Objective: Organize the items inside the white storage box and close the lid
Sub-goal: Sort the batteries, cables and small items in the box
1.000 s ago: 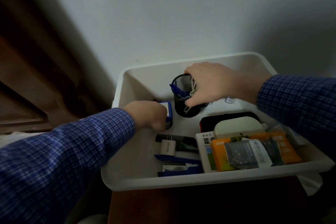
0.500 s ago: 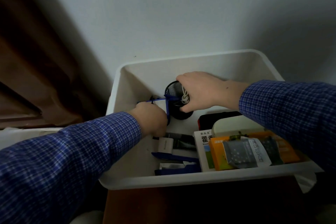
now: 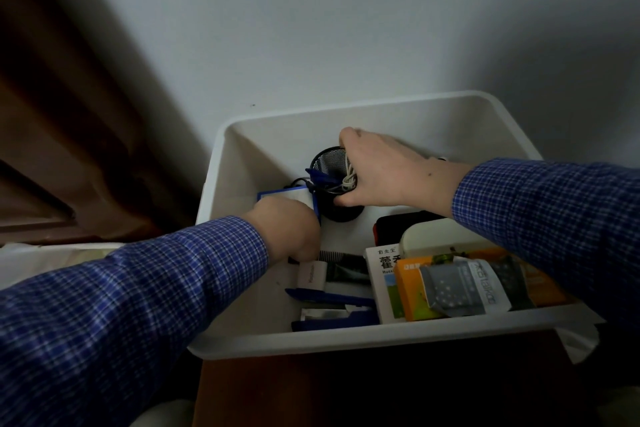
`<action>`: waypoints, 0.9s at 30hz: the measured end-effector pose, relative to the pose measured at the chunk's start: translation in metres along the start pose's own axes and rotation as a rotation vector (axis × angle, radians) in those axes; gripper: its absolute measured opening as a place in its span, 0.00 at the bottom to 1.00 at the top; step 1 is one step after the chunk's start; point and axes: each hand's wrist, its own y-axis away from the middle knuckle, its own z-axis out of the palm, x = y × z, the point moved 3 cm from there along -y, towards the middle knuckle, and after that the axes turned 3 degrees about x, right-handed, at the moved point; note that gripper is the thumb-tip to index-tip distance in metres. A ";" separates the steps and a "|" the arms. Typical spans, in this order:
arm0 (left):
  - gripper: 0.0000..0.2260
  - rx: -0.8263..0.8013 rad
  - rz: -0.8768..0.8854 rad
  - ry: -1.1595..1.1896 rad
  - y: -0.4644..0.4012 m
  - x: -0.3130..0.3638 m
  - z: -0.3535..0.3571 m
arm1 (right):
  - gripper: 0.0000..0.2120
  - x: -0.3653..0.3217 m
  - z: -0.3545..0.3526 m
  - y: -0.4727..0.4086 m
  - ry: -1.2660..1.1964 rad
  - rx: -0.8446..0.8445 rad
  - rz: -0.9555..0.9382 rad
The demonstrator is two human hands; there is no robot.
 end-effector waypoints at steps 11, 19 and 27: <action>0.15 -0.063 0.034 0.054 0.013 0.001 -0.009 | 0.45 0.005 -0.035 -0.001 0.061 0.107 0.127; 0.15 -0.080 0.134 0.238 0.032 -0.016 0.001 | 0.07 0.034 -0.098 0.022 -0.463 0.246 0.246; 0.24 -0.376 0.040 0.492 0.016 -0.009 0.016 | 0.09 -0.048 -0.023 0.038 -0.119 -0.677 -0.077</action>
